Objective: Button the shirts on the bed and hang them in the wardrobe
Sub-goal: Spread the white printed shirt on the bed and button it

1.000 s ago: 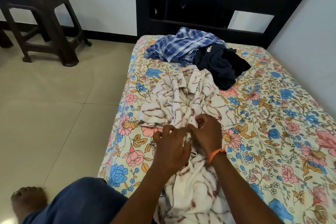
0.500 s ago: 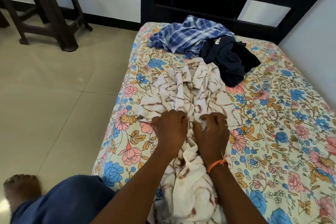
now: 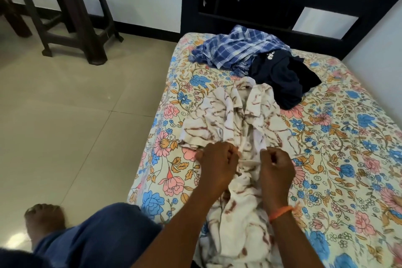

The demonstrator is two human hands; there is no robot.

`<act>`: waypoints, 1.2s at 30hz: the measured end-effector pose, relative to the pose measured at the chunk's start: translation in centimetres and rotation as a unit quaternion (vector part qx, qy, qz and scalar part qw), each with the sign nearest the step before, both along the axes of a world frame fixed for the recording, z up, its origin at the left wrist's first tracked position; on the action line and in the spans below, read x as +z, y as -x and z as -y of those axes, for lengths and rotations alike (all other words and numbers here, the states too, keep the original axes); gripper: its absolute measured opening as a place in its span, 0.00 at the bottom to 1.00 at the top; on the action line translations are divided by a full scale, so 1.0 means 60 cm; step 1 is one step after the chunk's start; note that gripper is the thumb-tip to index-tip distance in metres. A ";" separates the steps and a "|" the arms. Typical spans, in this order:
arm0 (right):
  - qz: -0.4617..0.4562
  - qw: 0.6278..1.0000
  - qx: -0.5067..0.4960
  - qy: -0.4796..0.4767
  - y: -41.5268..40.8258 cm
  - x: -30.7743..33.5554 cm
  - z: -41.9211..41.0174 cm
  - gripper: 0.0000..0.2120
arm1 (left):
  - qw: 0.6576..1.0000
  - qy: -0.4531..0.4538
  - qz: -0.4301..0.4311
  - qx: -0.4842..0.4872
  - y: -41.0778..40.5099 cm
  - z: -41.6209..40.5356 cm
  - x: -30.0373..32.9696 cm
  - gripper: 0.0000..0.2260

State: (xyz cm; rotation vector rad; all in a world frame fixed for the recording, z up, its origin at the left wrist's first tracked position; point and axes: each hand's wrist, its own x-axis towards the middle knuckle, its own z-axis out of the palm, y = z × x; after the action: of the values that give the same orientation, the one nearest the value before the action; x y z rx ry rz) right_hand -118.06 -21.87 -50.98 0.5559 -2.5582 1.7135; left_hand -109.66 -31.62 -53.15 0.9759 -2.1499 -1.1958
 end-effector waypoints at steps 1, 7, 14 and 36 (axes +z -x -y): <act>-0.032 0.999 0.011 -0.010 -0.018 -0.007 0.000 0.05 | 0.999 0.035 0.014 -0.010 -0.004 -0.010 0.005 0.09; -0.130 0.990 0.048 -0.035 -0.075 -0.062 -0.020 0.10 | 0.999 -0.009 -0.025 -0.048 -0.044 -0.051 -0.004 0.12; -0.145 0.988 0.039 -0.033 -0.082 -0.066 -0.033 0.08 | 0.993 -0.099 -0.033 -0.048 -0.052 -0.053 -0.005 0.05; -0.022 0.991 0.066 0.113 -0.092 -0.046 -0.041 0.07 | 0.988 -0.140 -0.057 -0.032 -0.054 -0.059 0.002 0.08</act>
State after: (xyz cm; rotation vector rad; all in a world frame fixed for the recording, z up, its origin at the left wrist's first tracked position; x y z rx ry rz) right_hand -112.52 -19.42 -53.75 0.7538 -2.3030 1.9734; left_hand -106.40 -28.09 -53.01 0.9307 -1.9731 -1.5777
